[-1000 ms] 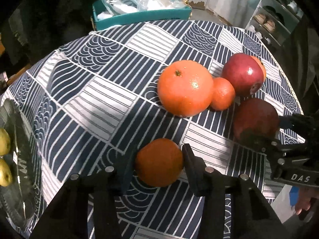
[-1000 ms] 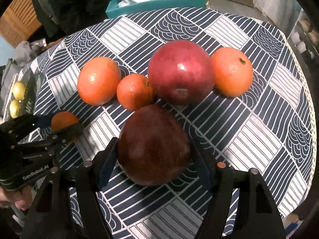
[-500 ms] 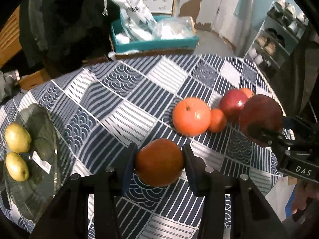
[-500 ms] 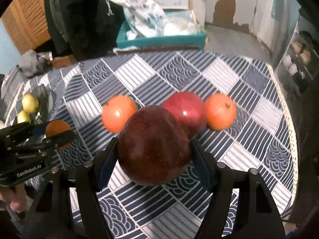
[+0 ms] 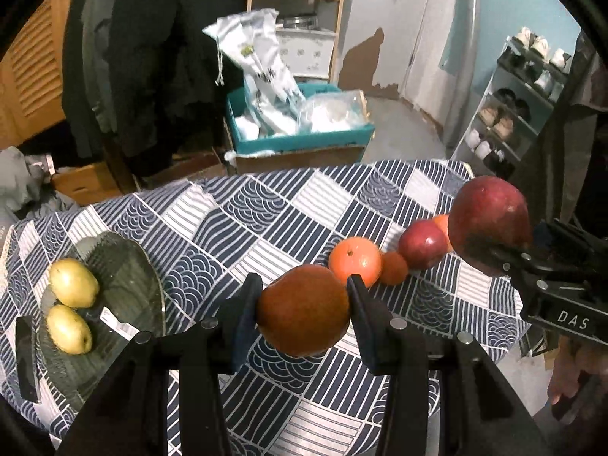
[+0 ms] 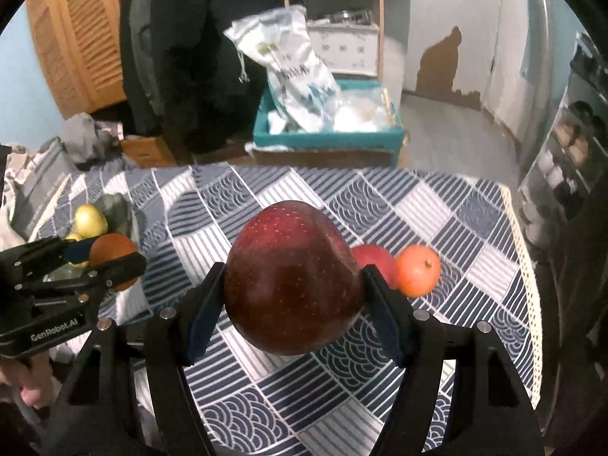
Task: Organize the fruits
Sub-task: 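Lift the dark red apple with the right gripper while the left gripper lifts the orange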
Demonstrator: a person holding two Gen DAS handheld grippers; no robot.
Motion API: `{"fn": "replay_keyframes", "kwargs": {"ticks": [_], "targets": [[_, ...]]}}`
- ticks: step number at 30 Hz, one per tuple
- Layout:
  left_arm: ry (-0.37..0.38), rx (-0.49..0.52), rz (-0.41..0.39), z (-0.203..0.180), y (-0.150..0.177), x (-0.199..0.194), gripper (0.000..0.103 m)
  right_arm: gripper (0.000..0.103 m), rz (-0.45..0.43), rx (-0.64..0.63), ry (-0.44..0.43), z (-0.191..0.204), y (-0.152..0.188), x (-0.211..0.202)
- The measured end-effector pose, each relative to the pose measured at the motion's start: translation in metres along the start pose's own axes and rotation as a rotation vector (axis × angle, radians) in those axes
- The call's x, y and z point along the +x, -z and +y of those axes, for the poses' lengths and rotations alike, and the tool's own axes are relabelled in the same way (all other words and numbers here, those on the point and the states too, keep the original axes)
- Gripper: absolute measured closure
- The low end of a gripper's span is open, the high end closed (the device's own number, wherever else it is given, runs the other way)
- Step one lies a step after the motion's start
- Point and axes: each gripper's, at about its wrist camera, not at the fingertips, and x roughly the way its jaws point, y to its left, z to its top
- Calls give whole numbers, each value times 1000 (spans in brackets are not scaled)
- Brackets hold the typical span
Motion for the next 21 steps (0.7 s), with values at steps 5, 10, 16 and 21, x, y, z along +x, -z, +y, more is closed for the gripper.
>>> {"fn": "replay_keyframes", "kwargs": {"ticks": [5, 10, 16, 21], "targets": [[17, -30, -32, 7, -3, -22, 56, 32, -43, -18, -18, 12, -9, -18], [17, -51, -59, 15, -5, -41, 57, 32, -77, -32, -41, 25, -18, -30], [2, -57, -112, 25, -7, -65, 57, 32, -106, -53, -66, 41, -26, -42], [-23, -50, -155, 34, -6, -82, 56, 32, -125, -72, -86, 53, -31, -49]]}}
